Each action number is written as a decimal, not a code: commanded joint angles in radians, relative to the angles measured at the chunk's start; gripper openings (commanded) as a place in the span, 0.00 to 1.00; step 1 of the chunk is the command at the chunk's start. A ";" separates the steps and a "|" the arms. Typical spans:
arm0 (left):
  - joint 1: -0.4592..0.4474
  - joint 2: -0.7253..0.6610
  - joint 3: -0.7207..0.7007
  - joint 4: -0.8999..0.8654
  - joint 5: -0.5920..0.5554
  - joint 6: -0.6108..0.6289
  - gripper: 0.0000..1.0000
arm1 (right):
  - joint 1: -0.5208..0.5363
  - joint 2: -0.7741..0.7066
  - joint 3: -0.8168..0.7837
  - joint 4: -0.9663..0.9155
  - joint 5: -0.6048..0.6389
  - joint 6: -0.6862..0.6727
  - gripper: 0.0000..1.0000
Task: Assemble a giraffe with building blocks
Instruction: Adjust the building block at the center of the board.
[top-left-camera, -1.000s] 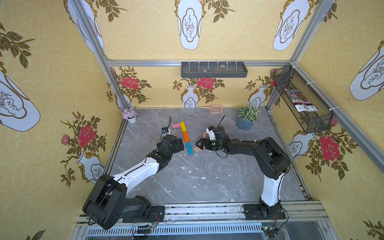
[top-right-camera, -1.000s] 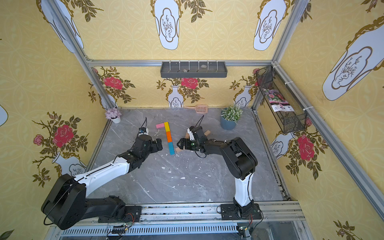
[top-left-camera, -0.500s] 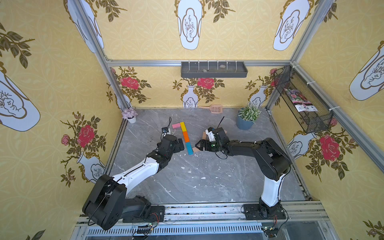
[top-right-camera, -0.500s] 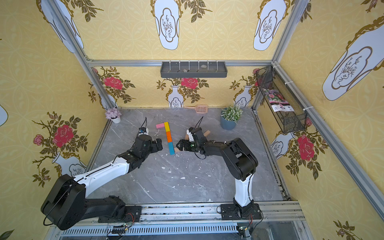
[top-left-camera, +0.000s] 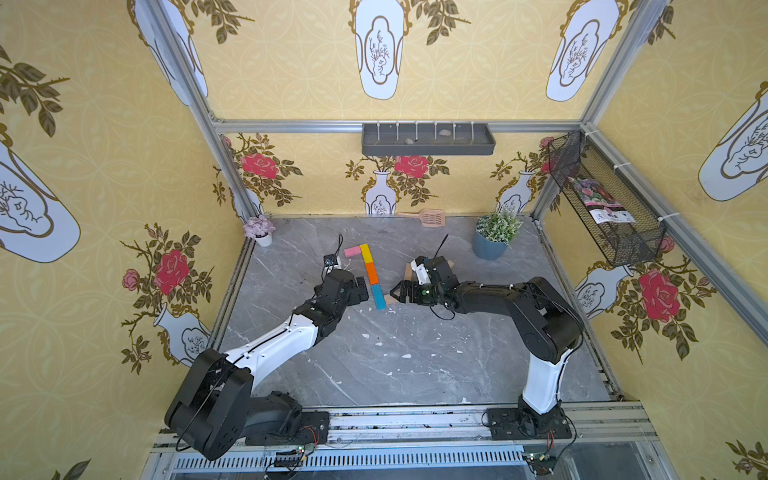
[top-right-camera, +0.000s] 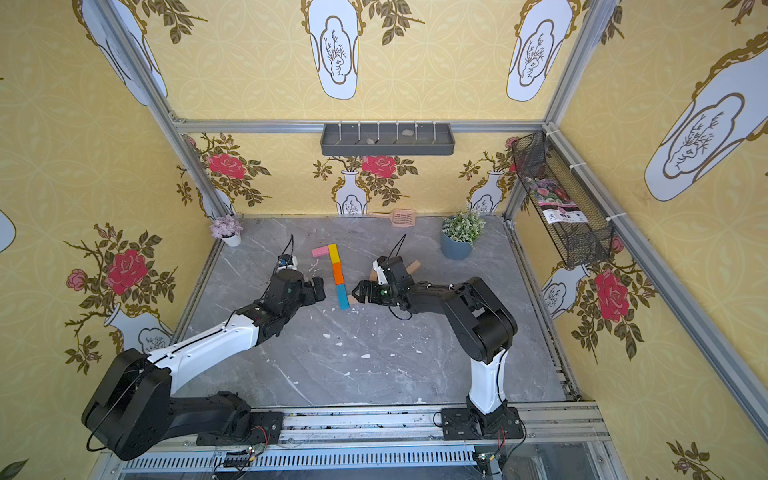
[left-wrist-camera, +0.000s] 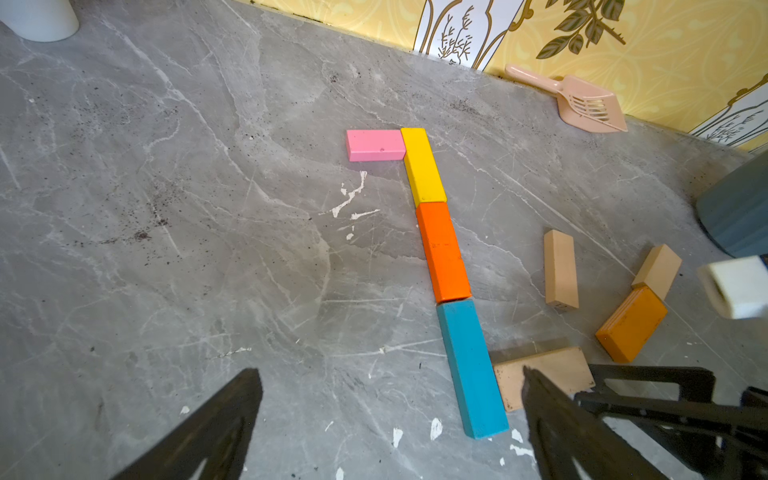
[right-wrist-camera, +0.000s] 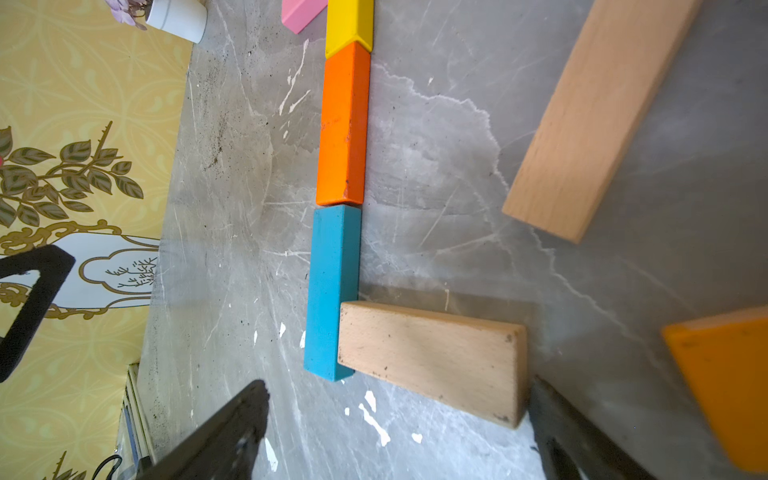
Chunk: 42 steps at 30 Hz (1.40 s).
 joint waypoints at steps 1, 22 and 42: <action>0.001 -0.002 -0.003 0.024 -0.002 0.013 0.99 | -0.001 -0.028 -0.008 -0.061 0.072 -0.001 0.97; 0.000 -0.007 -0.007 0.040 0.026 0.035 0.99 | -0.276 0.006 0.161 -0.235 0.139 -0.189 0.98; 0.000 -0.005 -0.007 0.042 0.038 0.040 0.99 | -0.276 0.084 0.142 -0.134 0.005 -0.153 0.99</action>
